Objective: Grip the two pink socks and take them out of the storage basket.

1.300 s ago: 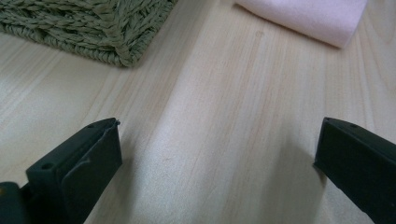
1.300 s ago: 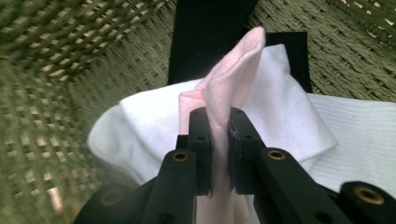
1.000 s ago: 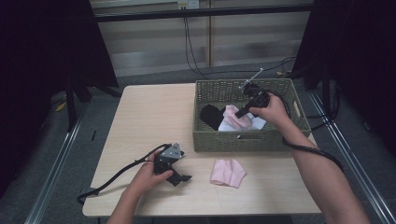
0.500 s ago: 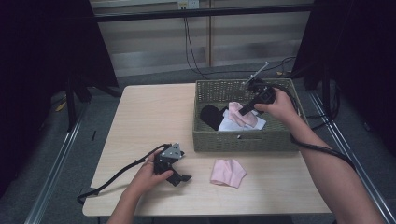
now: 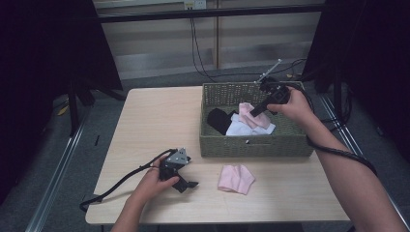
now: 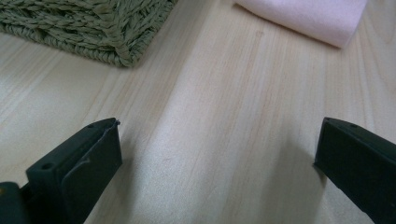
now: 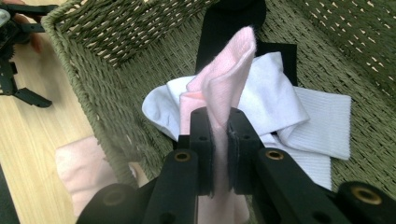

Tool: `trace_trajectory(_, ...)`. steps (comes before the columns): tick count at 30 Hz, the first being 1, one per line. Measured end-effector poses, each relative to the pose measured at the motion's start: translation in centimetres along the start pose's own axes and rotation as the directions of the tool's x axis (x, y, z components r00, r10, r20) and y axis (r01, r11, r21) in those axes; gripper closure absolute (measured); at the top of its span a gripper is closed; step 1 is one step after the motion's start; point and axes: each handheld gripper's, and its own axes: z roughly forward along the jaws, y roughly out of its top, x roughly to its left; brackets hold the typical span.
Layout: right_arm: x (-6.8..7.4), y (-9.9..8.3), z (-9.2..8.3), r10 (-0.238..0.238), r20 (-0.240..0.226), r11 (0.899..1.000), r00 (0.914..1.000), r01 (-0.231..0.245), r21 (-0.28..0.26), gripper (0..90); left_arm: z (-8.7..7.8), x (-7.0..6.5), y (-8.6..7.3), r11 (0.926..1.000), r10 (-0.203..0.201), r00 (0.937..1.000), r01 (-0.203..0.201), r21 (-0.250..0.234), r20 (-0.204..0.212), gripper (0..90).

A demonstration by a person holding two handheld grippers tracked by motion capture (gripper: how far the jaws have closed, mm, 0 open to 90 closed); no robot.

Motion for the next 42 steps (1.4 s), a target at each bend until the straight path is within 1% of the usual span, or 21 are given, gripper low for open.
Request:
trace_trajectory(4,0.1,0.2,-0.5,-0.008,0.010,1.000,0.9999,0.008,0.008,82.5,0.0,0.0,0.0,1.0000,0.001,1.0000,-0.001,0.001,0.000,0.0)
trace_trajectory(11,0.2,0.3,-1.7,-0.007,0.014,1.000,0.9999,0.007,0.006,82.5,0.0,0.0,0.0,1.0000,0.001,1.0000,-0.001,0.001,0.000,0.0)
trace_trajectory(13,0.3,0.3,-1.9,-0.015,0.013,1.000,0.9998,0.015,0.008,82.5,0.0,0.0,0.0,1.0000,0.001,1.0000,-0.001,0.001,0.000,0.0)
trace_trajectory(14,0.4,0.3,-2.1,-0.010,0.013,1.000,0.9999,0.010,0.009,82.4,0.0,0.0,0.0,1.0000,0.001,1.0000,-0.001,0.001,0.000,0.0)
trace_trajectory(15,0.3,0.2,-2.2,-0.019,0.016,1.000,0.9997,0.019,0.012,82.5,0.0,0.0,0.0,1.0000,0.001,1.0000,-0.001,0.001,0.000,0.0)
trace_trajectory(16,0.4,0.2,-2.3,-0.015,0.016,1.000,0.9998,0.015,0.011,82.4,0.0,0.0,0.0,1.0000,0.001,1.0000,-0.001,0.000,0.000,0.0)
trace_trajectory(21,0.5,0.2,-3.1,-0.013,0.007,1.000,0.9999,0.013,0.008,82.4,0.0,0.0,0.0,1.0000,0.000,1.0000,0.000,0.000,0.000,0.0)
trace_trajectory(22,0.6,0.2,-3.2,-0.018,0.009,1.000,0.9998,0.018,0.008,82.4,0.0,0.0,0.0,1.0000,0.000,1.0000,0.000,0.000,0.000,0.0)
trace_trajectory(23,0.7,0.2,-3.3,-0.011,0.008,1.000,0.9999,0.011,0.009,82.4,0.0,0.0,0.0,1.0000,0.001,1.0000,-0.001,0.001,0.000,0.0)
trace_trajectory(24,0.7,0.1,-3.5,-0.022,0.010,1.000,0.9997,0.021,0.009,82.4,0.0,0.0,0.0,1.0000,-0.002,1.0000,0.002,-0.002,0.000,0.0)
trace_trajectory(27,0.9,0.0,-3.8,-0.020,0.006,1.000,0.9998,0.020,0.004,82.4,0.0,0.0,0.0,1.0000,-0.002,1.0000,0.002,-0.002,-0.001,0.0)
trace_trajectory(29,1.0,0.0,-4.0,-0.028,0.004,1.000,0.9996,0.028,0.001,82.4,0.0,0.0,0.0,1.0000,-0.002,1.0000,0.002,-0.001,0.000,0.0)
trace_trajectory(30,1.1,-0.1,-4.2,-0.016,0.002,1.000,0.9999,0.016,0.001,82.4,0.0,0.0,0.0,1.0000,-0.002,1.0000,0.002,-0.002,0.000,0.0)
trace_trajectory(32,1.1,-0.1,-4.3,-0.028,0.003,1.000,0.9996,0.028,0.003,82.4,0.0,0.0,0.0,1.0000,-0.002,1.0000,0.002,-0.001,-0.001,0.0)
trace_trajectory(35,1.2,-0.2,-4.6,-0.027,0.006,1.000,0.9996,0.027,0.005,82.4,0.0,0.0,0.0,1.0000,-0.002,1.0000,0.002,-0.002,0.000,0.0)
trace_trajectory(42,1.7,-0.3,-5.1,-0.045,-0.002,0.999,0.9990,0.045,0.000,82.4,0.0,0.0,0.0,1.0000,-0.001,1.0000,0.001,-0.001,-0.001,0.0)
